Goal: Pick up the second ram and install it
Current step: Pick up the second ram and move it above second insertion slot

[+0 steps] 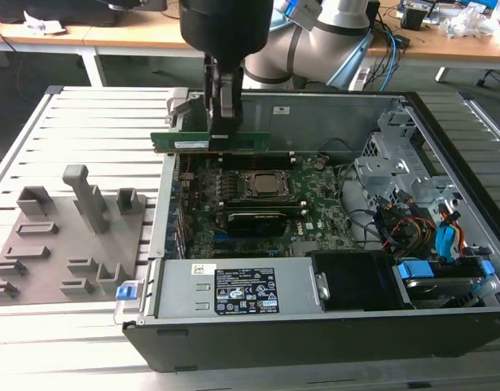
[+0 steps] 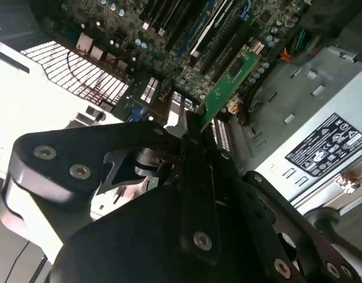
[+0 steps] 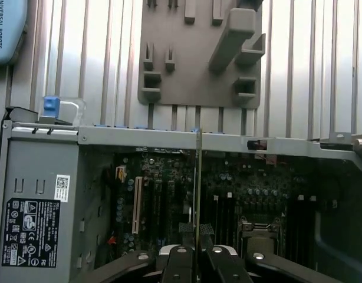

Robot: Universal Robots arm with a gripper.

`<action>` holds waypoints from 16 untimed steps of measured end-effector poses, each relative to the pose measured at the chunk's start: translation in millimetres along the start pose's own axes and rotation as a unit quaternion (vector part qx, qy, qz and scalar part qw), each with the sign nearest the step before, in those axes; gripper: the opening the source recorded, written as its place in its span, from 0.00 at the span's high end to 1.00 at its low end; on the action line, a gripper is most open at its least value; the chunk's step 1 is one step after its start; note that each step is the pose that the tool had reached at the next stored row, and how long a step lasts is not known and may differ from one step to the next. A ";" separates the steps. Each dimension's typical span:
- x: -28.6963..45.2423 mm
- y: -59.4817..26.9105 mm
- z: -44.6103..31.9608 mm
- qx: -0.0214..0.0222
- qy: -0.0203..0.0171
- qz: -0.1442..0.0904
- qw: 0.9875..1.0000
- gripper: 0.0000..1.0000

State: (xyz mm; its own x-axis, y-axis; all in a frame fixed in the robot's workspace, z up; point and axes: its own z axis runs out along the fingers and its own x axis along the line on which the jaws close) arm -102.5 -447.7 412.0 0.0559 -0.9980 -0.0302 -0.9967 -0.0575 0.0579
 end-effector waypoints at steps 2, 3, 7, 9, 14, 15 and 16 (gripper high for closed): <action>0.3 -6.3 -0.4 -0.001 0.000 0.000 1.000 0.86; 0.4 -10.4 -0.6 -0.001 0.000 0.000 1.000 0.86; 1.0 -22.0 -1.3 -0.002 0.000 0.000 1.000 0.86; 1.2 -30.0 -1.7 -0.002 0.000 0.000 1.000 0.86; 1.0 -52.6 -2.7 -0.004 0.000 0.000 1.000 0.86; 0.8 -56.9 -2.8 -0.005 0.000 0.000 1.000 0.86; 0.4 -62.3 -2.9 -0.005 0.000 0.000 1.000 0.86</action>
State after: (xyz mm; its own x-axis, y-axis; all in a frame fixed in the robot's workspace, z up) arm -40.3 -444.7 411.3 0.0555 -0.9980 -0.0309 -0.9960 -0.0575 0.0688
